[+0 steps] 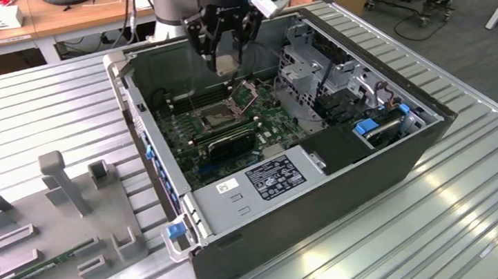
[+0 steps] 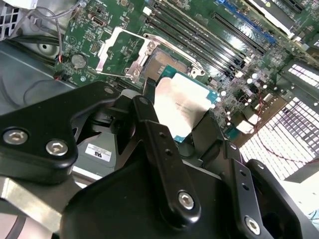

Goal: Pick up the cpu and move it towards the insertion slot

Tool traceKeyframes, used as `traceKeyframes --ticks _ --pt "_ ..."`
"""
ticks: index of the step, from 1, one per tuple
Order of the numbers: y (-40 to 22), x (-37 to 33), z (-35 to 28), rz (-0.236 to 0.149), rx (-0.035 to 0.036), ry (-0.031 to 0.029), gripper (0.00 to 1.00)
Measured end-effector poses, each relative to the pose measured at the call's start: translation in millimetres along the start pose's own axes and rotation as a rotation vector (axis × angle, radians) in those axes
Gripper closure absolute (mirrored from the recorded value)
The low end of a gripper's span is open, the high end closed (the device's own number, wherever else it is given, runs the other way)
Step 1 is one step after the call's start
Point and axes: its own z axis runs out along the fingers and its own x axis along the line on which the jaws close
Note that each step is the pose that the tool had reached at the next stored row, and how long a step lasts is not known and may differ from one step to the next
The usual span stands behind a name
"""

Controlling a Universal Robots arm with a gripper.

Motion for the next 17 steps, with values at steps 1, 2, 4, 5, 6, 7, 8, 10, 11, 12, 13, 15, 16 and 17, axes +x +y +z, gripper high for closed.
traceKeyframes --ticks 1,2,4,5,6,7,8,10,11,12,13,15,16,17 --pt "0.0 0.0 1.8 0.000 0.0001 -0.0001 0.45" --pt "-0.1 0.0 3.1 0.000 0.0008 -0.0001 0.45" --pt "-0.1 0.0 4.0 0.000 0.0015 0.0000 0.45" --pt "-0.2 0.0 4.6 0.001 0.0014 -0.0001 0.45" --pt "-0.2 0.0 5.3 0.006 0.0014 -0.0003 0.45" --pt "-0.2 0.0 6.1 0.019 0.0014 -0.0008 0.45" --pt "-0.2 0.0 6.6 0.029 0.0014 -0.0011 0.45" --pt "-0.3 0.0 6.8 0.032 0.0017 -0.0011 0.45" --pt "-0.3 0.0 6.8 0.032 0.0017 -0.0011 0.45" --pt "-0.3 0.0 6.9 0.032 0.0015 -0.0012 0.45" --pt "-0.3 0.0 6.9 0.032 0.0015 -0.0012 0.45" --pt "-0.2 0.0 6.9 0.032 0.0015 -0.0012 0.45" --pt "-0.2 0.1 7.1 0.032 0.0013 -0.0014 0.45" --pt "0.0 0.3 7.4 0.032 0.0011 -0.0015 0.45"
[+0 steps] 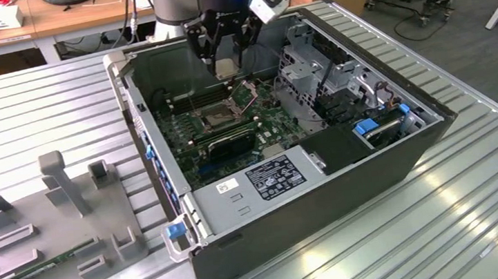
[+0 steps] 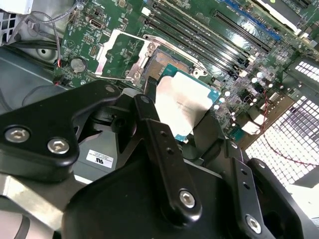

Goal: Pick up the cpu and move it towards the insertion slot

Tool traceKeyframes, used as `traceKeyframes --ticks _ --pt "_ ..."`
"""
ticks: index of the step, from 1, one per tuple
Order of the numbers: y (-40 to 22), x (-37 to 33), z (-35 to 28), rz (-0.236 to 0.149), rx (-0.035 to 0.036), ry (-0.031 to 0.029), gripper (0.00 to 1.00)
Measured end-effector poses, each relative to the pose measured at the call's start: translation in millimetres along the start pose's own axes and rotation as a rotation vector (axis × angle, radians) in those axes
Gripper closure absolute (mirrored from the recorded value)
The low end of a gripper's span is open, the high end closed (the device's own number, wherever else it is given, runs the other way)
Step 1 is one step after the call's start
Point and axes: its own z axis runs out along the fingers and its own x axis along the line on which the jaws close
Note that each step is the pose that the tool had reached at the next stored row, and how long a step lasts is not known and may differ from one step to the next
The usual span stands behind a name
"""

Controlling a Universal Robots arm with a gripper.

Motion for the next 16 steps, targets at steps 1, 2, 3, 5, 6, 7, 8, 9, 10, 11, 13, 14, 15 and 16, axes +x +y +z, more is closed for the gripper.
traceKeyframes --ticks 1,2,3,5,6,7,8,9,10,11,13,14,15,16 --pt "0.3 0.3 0.2 0.000 0.0001 0.0000 0.45" --pt "0.7 0.5 0.4 0.000 0.0004 0.0002 0.45" --pt "1.3 0.8 0.8 0.000 0.0003 0.0002 0.45" --pt "2.9 1.2 1.5 0.000 0.0003 0.0002 0.45" --pt "3.9 1.4 1.7 0.000 0.0005 0.0003 0.45" --pt "5.0 1.6 2.1 0.000 0.0004 0.0002 0.45" --pt "6.2 1.8 2.4 0.000 0.0004 0.0002 0.45" --pt "7.4 2.0 2.8 0.000 0.0003 0.0002 0.45" --pt "8.8 2.1 3.1 0.000 0.0002 0.0002 0.45" --pt "10.2 2.3 3.4 0.000 0.0003 0.0002 0.45" --pt "12.9 2.6 3.9 0.000 0.0003 0.0002 0.45" --pt "14.1 2.7 4.2 0.000 0.0003 0.0002 0.45" --pt "15.3 2.8 4.4 0.000 0.0004 0.0002 0.45" --pt "16.7 3.0 4.6 0.000 0.0004 0.0002 0.45"
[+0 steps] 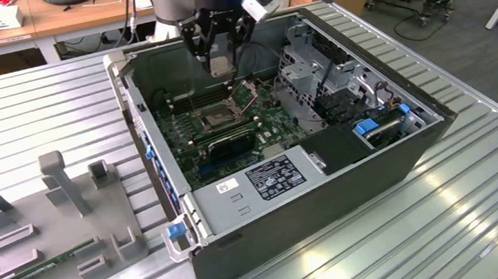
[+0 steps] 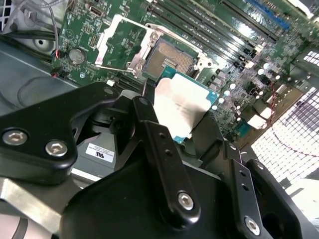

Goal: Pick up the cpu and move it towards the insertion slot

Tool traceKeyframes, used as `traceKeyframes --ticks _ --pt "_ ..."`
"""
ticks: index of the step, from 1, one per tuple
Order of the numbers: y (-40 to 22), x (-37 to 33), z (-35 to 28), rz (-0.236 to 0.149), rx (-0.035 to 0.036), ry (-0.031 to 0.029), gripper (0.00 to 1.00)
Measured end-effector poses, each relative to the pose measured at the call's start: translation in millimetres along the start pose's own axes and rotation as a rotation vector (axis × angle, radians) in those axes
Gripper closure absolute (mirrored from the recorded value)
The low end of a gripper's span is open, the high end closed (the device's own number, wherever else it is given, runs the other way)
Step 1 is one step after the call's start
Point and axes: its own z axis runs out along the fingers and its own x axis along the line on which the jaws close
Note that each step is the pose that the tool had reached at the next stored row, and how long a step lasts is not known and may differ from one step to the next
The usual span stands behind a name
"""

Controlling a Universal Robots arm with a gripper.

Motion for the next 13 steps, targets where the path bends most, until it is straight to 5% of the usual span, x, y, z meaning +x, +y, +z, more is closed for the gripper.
traceKeyframes --ticks 4,13 --pt "4.8 0.3 0.7 0.000 0.0000 -0.0001 0.45" --pt "5.0 0.3 0.7 0.000 -0.0001 -0.0001 0.45"
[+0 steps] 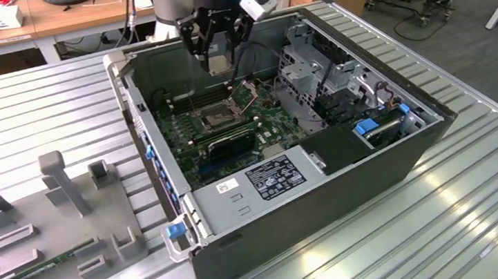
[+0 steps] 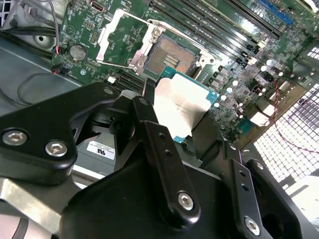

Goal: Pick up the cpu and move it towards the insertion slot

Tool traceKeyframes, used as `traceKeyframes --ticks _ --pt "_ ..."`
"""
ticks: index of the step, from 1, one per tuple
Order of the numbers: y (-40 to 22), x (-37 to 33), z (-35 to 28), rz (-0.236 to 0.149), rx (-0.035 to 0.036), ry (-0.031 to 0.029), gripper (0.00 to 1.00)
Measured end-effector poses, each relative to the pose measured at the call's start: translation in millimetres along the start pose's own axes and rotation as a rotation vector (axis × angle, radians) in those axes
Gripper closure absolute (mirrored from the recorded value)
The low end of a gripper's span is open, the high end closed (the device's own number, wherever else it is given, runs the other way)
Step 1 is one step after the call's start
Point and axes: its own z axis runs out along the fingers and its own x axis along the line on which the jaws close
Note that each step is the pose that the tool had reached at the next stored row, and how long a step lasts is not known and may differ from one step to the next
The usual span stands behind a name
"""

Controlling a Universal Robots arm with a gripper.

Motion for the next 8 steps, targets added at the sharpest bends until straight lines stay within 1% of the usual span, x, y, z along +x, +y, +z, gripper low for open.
traceKeyframes --ticks 5,8 --pt "0.1 0.0 0.1 0.000 0.0000 0.0000 0.45" --pt "0.0 0.0 2.1 0.000 0.0000 0.0001 0.45"
